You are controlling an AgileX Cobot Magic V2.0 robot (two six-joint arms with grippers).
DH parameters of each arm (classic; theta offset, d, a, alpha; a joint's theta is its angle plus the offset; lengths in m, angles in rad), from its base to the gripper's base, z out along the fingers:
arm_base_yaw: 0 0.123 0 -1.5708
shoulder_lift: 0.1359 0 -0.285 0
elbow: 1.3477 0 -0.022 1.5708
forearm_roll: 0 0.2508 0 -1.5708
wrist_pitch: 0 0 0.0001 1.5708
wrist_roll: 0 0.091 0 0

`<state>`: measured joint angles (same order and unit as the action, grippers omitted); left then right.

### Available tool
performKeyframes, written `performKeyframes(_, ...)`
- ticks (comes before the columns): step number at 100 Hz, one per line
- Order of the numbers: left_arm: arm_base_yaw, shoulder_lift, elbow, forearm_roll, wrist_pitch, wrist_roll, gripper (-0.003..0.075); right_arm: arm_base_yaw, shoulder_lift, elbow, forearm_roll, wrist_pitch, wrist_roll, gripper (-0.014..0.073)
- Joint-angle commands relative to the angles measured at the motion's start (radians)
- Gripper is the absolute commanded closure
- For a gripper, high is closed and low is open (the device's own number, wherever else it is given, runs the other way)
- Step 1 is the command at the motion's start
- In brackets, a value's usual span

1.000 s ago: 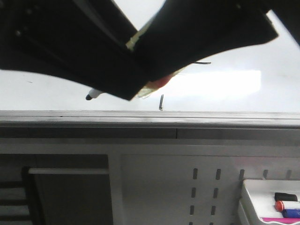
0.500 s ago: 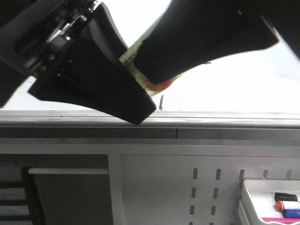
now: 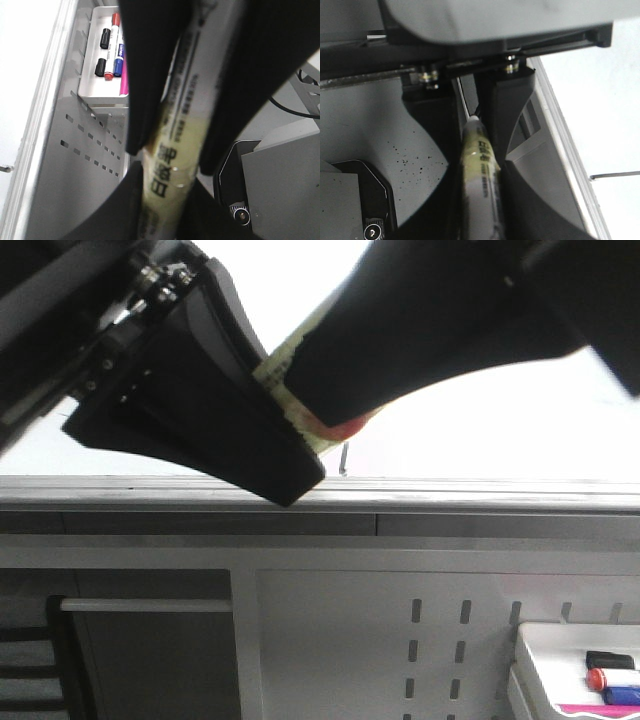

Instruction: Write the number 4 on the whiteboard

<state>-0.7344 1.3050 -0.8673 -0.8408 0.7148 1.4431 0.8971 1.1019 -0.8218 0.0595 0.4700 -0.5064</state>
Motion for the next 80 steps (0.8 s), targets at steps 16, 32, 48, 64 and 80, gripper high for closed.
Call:
performKeyframes(16,0.0,-0.023,-0.033,-0.068,-0.053,-0.052,0.074,0.001,-0.022,-0.022,0.006,-0.102,-0.004,0.0505)
performKeyframes(32,0.007,-0.023,-0.033,-0.07,-0.057,-0.108,0.0741,-0.005,-0.027,-0.04,0.001,-0.123,-0.004,0.02)
performKeyframes(48,0.059,-0.023,-0.019,-0.103,-0.074,-0.187,0.0741,-0.068,-0.073,-0.075,0.001,-0.14,-0.004,0.0125)
performKeyframes(64,0.109,-0.023,0.023,-0.239,-0.173,-0.186,0.0741,-0.163,-0.149,-0.075,0.008,-0.148,-0.002,0.0127)
performKeyframes(80,0.107,-0.021,0.06,-0.444,-0.451,-0.186,0.0741,-0.269,-0.208,-0.073,0.04,-0.114,0.01,0.0314)
